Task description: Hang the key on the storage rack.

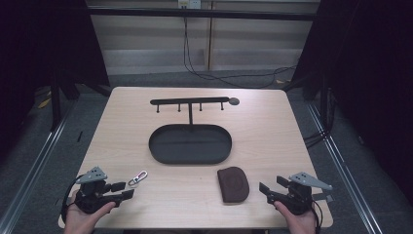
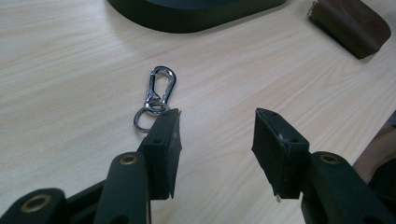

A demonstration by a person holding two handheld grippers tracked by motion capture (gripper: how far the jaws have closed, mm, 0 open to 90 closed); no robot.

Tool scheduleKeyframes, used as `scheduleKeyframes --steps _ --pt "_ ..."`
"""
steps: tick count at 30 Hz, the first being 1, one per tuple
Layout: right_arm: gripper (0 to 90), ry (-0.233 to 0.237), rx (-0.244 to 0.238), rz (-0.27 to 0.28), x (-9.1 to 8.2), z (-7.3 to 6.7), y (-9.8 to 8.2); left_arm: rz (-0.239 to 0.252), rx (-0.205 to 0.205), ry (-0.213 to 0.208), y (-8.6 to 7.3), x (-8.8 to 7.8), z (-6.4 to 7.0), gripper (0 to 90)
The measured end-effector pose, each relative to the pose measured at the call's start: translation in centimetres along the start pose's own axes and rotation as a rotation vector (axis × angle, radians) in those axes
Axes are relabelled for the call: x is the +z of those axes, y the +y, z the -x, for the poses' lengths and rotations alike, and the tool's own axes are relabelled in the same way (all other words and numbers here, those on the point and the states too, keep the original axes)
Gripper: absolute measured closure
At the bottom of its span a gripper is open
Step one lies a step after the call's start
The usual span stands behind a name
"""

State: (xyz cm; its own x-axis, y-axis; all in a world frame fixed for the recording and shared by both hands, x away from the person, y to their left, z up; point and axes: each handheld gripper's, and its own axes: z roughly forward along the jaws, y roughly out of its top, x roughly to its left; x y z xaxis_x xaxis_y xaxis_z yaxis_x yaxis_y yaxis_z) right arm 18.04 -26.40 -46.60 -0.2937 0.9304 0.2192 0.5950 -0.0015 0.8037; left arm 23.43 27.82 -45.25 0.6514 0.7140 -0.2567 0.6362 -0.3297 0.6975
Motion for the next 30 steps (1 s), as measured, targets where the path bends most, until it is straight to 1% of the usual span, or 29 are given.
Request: scheduleKeyframes --steps 1,3,5,6,7,9,10,11,13,14,15,16,17,18,20,21,22,23,24,25,26,27,28,29,30 --pt "24.8 0.000 0.002 -0.001 0.0 0.0 0.0 -0.006 -0.006 0.000 0.1 0.1 0.0 51.7" --pt "24.8 0.004 0.007 -0.004 0.0 0.1 0.0 -0.028 0.003 0.011 0.5 0.2 0.0 50.0" --pt "24.7 0.008 0.006 -0.011 0.1 0.2 0.0 -0.053 0.015 0.031 0.8 0.5 0.1 49.9" --pt "24.2 0.008 0.001 -0.017 0.2 0.1 0.0 -0.062 0.022 0.040 0.9 0.6 0.1 52.3" --pt "24.2 0.008 0.001 -0.017 0.2 0.1 0.0 -0.072 0.020 0.041 1.1 0.7 0.1 52.3" --pt "23.9 0.002 -0.004 -0.025 0.3 0.0 0.0 -0.081 0.022 0.047 1.7 0.8 0.2 52.8" --pt "23.7 0.006 -0.001 -0.031 0.3 0.0 0.0 -0.094 0.028 0.048 2.0 0.8 0.2 53.0" --pt "23.6 0.008 0.001 -0.032 0.4 0.1 0.0 -0.090 0.030 0.060 2.3 0.7 0.1 53.2" --pt "23.5 0.015 0.008 -0.030 0.4 0.1 0.0 -0.106 0.033 0.061 2.8 0.8 -0.1 53.7" --pt "22.8 0.033 0.018 -0.027 0.3 0.2 0.0 -0.103 0.029 0.062 3.0 0.8 -0.2 55.3" --pt "22.8 0.033 0.018 -0.027 0.3 0.2 0.0 -0.111 0.021 0.057 3.1 0.8 -0.4 55.3" --pt "22.5 0.047 0.026 -0.023 0.3 0.3 0.0 -0.121 0.025 0.046 3.2 1.0 -0.6 57.4" --pt "22.5 0.047 0.026 -0.023 0.3 0.3 0.0 -0.135 0.028 0.045 3.3 1.0 -0.8 57.4" --pt "22.1 0.050 0.027 -0.023 0.3 0.3 0.0 -0.141 0.017 0.042 3.3 1.1 -0.9 58.3" --pt "21.9 0.051 0.024 -0.023 0.3 0.3 0.0 -0.160 0.015 0.042 3.5 1.3 -1.2 58.8" --pt "21.6 0.050 0.025 -0.025 0.3 0.3 0.0 -0.169 0.009 0.044 3.6 1.4 -1.3 58.8" --pt "21.4 0.051 0.023 -0.028 0.3 0.3 0.0 -0.166 -0.001 0.049 3.8 1.5 -1.3 58.8" --pt "21.3 0.055 0.023 -0.028 0.4 0.3 0.0 -0.177 0.008 0.048 4.0 1.5 -1.5 58.7" --pt "21.2 0.054 0.021 -0.030 0.4 0.3 0.0 -0.179 -0.005 0.049 4.2 1.6 -1.6 56.9" --pt "21.0 0.055 0.020 -0.033 0.4 0.3 0.0 -0.187 -0.005 0.055 4.4 1.7 -1.6 56.1" --pt "20.8 0.056 0.019 -0.034 0.4 0.3 -0.1 -0.216 -0.002 0.075 4.6 1.9 -1.6 56.5" --pt "20.8 0.058 0.019 -0.035 0.4 0.2 0.0 -0.231 0.000 0.075 4.8 2.0 -1.6 57.3" --pt "20.5 0.062 0.021 -0.036 0.4 0.2 0.0 -0.240 0.001 0.066 4.9 2.2 -1.7 57.2" --pt "20.1 0.074 0.028 -0.035 0.5 0.3 0.0 -0.248 0.000 0.062 5.0 2.3 -1.7 57.2" --pt "19.7 0.079 0.027 -0.033 0.5 0.3 0.0 -0.253 0.002 0.066 5.1 2.5 -1.7 57.0"
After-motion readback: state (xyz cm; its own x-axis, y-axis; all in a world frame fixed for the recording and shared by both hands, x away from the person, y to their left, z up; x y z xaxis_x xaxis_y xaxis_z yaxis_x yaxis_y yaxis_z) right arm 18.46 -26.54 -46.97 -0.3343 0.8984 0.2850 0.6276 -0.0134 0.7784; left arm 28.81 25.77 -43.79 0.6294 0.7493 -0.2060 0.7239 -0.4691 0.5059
